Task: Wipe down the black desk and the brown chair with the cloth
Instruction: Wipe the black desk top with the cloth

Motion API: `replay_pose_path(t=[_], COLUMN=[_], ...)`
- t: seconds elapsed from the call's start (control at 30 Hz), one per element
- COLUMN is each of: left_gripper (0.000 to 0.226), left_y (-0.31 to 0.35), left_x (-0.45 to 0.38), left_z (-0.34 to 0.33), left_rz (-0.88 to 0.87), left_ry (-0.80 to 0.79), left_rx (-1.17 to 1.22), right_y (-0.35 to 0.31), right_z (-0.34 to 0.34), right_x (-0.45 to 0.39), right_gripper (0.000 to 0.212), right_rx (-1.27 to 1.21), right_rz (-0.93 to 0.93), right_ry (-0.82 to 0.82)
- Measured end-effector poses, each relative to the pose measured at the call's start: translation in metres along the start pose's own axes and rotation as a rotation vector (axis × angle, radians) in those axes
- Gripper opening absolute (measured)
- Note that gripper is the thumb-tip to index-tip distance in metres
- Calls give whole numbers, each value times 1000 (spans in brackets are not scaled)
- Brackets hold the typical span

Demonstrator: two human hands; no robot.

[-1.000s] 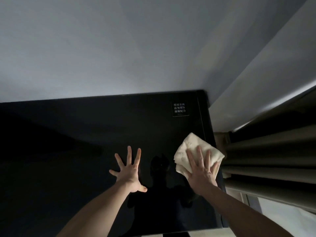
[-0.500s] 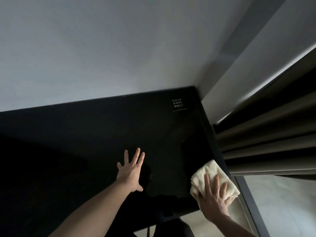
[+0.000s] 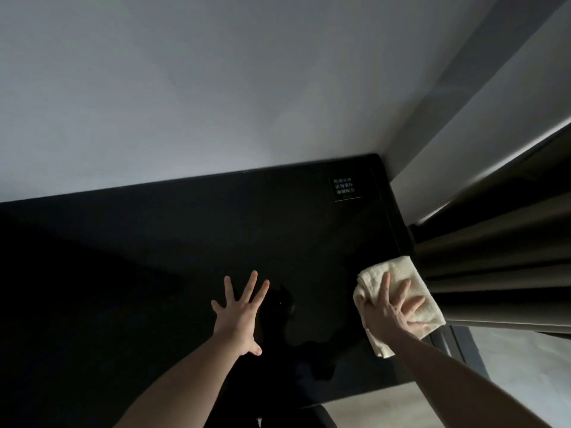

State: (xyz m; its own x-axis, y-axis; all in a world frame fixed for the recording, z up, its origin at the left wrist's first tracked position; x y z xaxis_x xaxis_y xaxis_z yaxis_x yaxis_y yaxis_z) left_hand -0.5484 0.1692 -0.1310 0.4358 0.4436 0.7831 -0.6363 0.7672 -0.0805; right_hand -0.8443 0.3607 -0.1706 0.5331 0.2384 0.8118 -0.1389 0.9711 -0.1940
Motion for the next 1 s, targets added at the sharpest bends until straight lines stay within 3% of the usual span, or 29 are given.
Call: replay_pose_path(t=[0.13, 0.33, 0.53, 0.67, 0.77, 1.0], left_gripper=[156, 154, 151, 134, 118, 101], left_y=[-1, -1, -3, -20, -53, -209], left_x=[-3, -9, -11, -8, 1, 51], left_z=[-4, -4, 3, 13, 8, -88], left_rz=[7, 1, -32, -121, -165, 16], left_ry=[28, 25, 13, -12, 49, 210], left_rx=[10, 19, -18, -14, -7, 117], right_y=[-65, -115, -101, -87, -89, -151], right_z=[32, 34, -18, -51, -72, -141], right_x=[10, -12, 16, 46, 61, 97], right_gripper=[92, 87, 88, 91, 84, 83], right_rx=[-75, 56, 299, 307, 216, 118], right_rz=[90, 212, 451, 461, 397, 312], right_ry=[108, 75, 60, 50, 53, 90])
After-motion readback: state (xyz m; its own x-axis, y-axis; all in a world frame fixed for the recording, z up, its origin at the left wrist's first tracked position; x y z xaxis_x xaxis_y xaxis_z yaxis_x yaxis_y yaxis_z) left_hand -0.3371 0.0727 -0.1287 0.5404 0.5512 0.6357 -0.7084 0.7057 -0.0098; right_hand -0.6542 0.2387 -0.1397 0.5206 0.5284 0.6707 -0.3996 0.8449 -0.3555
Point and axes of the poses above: each hand's wrist, its own x-axis away from the middle knuckle, its own z-axis out of the back of the hand, y = z × x, the point moved 3 cm from there along -x, towards the middle knuckle, and after that the axes turned 15 degrees about -x, right-handed, at the moved point
